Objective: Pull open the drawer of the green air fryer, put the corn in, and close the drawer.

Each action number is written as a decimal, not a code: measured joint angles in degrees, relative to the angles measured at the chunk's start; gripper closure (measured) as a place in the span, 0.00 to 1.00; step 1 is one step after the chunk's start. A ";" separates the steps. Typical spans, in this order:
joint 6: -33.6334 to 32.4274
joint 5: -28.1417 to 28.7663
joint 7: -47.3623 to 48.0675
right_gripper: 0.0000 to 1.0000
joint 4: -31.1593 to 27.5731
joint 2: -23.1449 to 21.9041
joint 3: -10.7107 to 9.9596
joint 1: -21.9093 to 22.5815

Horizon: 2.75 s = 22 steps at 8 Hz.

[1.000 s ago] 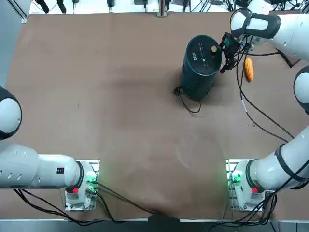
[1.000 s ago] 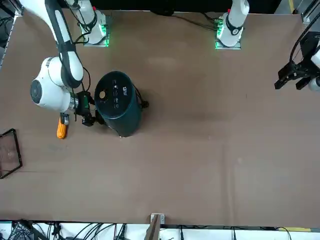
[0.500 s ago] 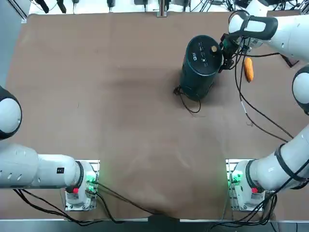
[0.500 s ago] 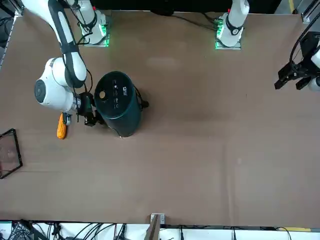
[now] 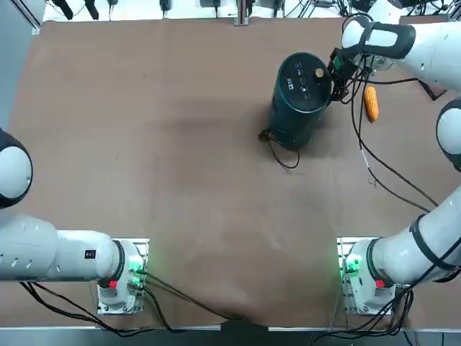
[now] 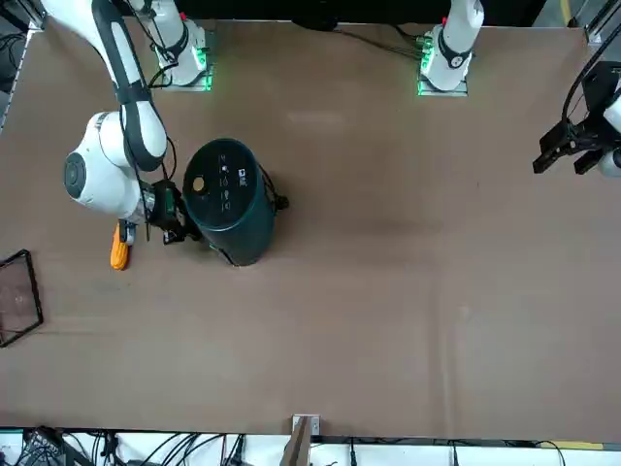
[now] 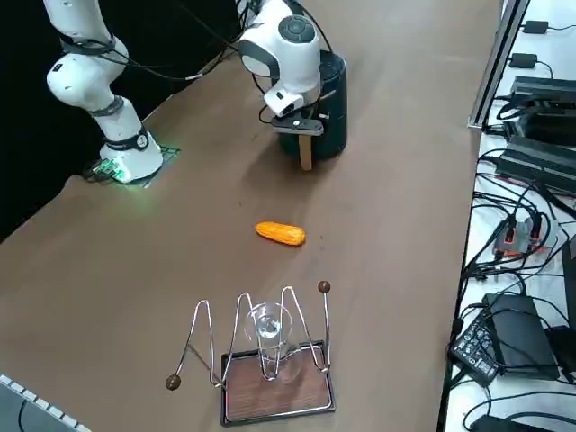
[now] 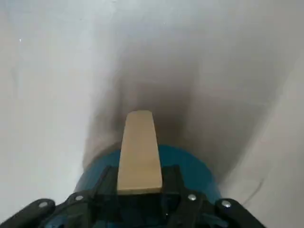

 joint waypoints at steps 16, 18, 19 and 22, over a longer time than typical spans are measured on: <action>-0.17 -0.11 -16.16 0.53 2.01 2.57 -0.71 -8.78; -0.23 -0.12 -16.21 0.52 2.14 2.69 -0.71 -8.82; -0.13 -0.14 -16.22 0.39 2.37 2.84 -0.71 -8.82; -2.38 -2.56 -16.34 0.00 5.36 2.89 -1.44 -9.04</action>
